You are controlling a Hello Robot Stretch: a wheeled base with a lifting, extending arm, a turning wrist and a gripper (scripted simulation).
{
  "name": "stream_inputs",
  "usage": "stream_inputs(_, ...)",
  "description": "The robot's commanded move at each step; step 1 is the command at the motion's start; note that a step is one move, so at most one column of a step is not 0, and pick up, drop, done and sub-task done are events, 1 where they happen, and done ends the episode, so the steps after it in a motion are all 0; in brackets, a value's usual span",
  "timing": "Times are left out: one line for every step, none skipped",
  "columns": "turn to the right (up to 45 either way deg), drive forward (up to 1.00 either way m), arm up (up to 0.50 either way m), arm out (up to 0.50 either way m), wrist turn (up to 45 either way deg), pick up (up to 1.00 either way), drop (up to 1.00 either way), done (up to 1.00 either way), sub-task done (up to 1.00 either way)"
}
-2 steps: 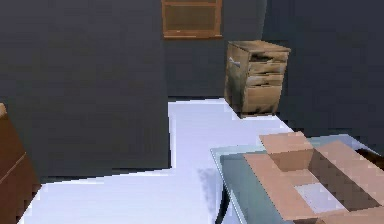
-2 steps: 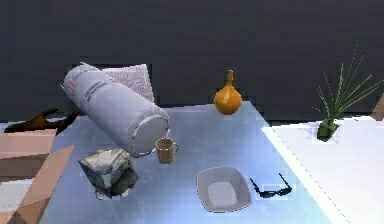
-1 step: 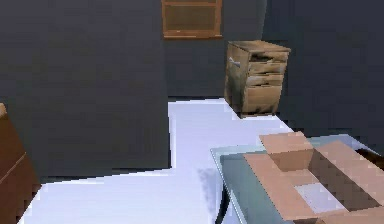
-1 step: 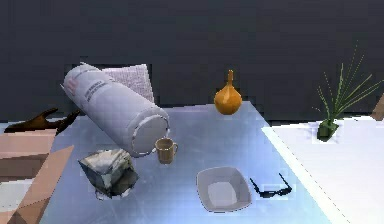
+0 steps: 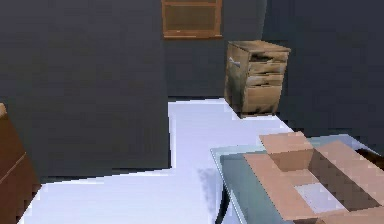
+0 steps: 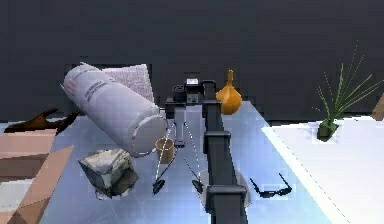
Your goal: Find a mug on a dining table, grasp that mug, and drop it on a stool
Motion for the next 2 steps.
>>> stream_inputs(0.0, 0.00, 0.00, 0.00, 45.0, 0.00, 0.00, 0.00, 0.00)
stream_inputs(0.0, 0.00, 0.00, 0.00, 45.0, 0.00, 0.00, 0.00, 0.00)
